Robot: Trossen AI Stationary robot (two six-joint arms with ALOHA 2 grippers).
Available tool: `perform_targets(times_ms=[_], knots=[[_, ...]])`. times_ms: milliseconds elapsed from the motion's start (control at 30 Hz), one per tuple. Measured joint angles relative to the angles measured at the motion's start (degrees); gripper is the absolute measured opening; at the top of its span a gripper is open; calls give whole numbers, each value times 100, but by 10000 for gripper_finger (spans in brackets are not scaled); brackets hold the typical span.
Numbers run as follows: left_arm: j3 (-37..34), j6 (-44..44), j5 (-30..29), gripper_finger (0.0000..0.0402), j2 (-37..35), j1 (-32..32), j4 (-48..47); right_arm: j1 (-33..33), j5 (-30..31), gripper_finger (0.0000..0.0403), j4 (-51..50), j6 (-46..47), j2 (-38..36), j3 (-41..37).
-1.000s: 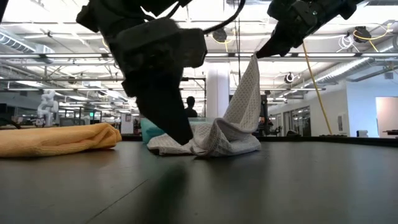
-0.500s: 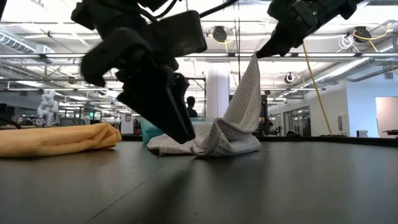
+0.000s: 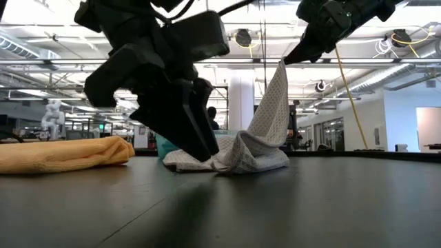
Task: Fold microfiber towels
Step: Fold the gray towel
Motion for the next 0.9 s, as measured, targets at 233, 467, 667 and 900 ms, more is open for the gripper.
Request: perform_targets(times_ms=[233,467,667,900], knots=[[-4,-6,35,168,242,-107,361,2,5,0,11,68,2,0],[3,-269,-86,168,392,-109,807,0,3,0,-8,132,2,0],[0,-339,-175,168,392,-107,781,0,3,0,-18,134,2,1],[0,-951,-176,113,392,-109,738,0,3,0,-17,134,2,0]])
